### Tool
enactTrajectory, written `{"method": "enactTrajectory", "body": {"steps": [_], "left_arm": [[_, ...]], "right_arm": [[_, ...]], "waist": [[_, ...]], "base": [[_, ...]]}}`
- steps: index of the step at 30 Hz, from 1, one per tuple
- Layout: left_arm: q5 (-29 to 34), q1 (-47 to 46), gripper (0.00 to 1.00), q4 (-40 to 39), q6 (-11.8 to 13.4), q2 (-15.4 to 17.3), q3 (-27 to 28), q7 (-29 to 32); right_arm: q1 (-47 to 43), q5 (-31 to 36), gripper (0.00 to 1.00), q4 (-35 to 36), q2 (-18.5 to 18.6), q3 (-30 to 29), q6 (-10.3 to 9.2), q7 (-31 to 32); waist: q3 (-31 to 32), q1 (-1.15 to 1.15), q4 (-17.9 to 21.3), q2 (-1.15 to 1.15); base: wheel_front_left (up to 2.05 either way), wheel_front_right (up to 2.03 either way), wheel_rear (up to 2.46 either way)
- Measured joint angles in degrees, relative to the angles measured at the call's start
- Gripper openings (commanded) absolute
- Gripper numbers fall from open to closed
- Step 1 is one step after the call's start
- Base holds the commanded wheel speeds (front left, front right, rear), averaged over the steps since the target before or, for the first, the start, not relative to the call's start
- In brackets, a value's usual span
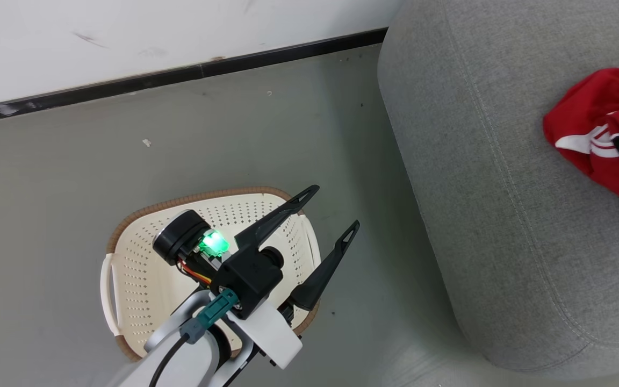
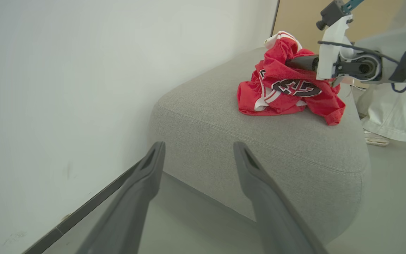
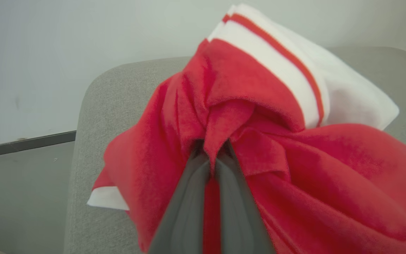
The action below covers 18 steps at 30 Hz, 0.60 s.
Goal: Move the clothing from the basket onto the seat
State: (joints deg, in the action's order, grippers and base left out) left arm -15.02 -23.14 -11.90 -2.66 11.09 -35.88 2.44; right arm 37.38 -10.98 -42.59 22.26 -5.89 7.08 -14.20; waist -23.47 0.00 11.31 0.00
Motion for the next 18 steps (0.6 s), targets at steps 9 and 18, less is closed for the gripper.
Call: {"method": "enactTrajectory", "body": {"steps": [9, 18], "left_arm": [[-0.21, 0.0, 1.0, 1.67, -0.01, -0.11, 0.3, -1.08], [-1.21, 0.08, 1.0, 3.68, -0.01, -0.34, 0.86, -2.23]], "right_arm": [[-0.88, 0.66, 0.34, 7.31, -0.64, -0.9, 0.0, -0.11], [-6.09, 1.59, 1.0, 10.94, -0.7, -2.46, 0.0, -0.2]], "waist": [[0.43, 0.0, 1.75, 0.0], [2.15, 0.0, 3.24, 0.0]], "base": [[0.0, 0.0, 0.0], [0.0, 0.0, 0.0]]}}
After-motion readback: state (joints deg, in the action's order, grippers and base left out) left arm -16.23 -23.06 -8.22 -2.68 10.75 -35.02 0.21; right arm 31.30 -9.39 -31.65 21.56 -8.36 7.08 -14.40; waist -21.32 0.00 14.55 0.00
